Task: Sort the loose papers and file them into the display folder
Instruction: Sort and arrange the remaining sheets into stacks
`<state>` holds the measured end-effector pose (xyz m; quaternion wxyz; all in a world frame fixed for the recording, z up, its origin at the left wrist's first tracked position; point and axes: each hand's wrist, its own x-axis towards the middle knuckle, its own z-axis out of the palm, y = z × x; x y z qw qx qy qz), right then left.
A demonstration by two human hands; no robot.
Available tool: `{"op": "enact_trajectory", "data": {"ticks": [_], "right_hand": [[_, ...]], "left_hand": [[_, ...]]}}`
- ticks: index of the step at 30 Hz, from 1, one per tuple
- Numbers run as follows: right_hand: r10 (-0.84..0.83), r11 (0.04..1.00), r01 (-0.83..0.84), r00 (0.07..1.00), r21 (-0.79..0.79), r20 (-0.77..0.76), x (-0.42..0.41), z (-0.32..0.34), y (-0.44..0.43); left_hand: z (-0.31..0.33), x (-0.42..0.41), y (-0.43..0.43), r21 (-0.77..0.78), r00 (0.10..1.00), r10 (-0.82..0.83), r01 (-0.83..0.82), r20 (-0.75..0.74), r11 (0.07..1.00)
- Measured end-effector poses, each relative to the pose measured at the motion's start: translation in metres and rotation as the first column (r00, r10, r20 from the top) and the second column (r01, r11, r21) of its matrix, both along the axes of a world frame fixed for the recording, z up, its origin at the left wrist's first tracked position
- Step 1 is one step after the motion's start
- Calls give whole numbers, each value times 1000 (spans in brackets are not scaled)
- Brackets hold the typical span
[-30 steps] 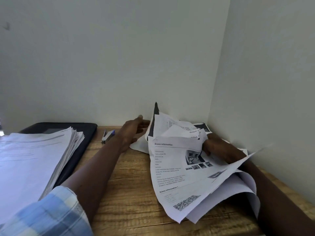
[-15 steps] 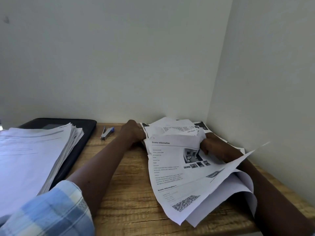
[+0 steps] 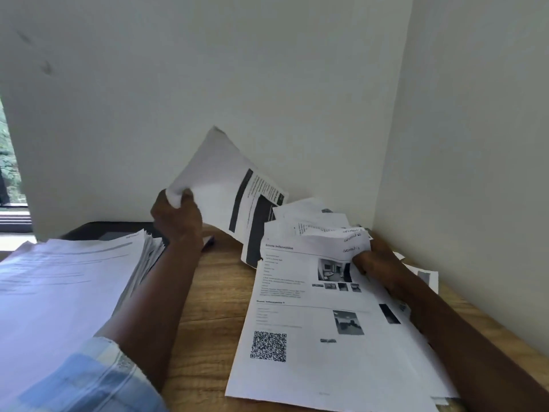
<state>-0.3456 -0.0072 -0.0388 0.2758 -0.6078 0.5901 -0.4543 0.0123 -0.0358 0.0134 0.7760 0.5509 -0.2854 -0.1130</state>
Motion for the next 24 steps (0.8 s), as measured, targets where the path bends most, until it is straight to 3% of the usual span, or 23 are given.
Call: {"op": "enact_trajectory", "data": {"ticks": [3,7,12,19,22,24], "right_hand": [[-8,1000,8,1000,12,-5,0,-2,-2],[29,999,-29,999,-23,22,2,-1,0],[31,999,-30,998,-22,57,4,-2,3],[29,1000,-29,999,-2,34,3,0,2],[54,999,-54,998,-5,35,4,-1,2],[51,999,-51,998,0,26,3,-2,1]], "left_hand": [[-1,14,3,-61,987,-30,20,-160,998],[1,26,8,-97,965,17,-44,-261,994],[3,42,0,-203,863,-89,-15,-496,979],[3,36,-4,-314,770,-282,112,-572,943],[6,32,-4,-430,620,-457,206,-638,879],[4,39,-4,-317,685,-375,216,-625,923]]}}
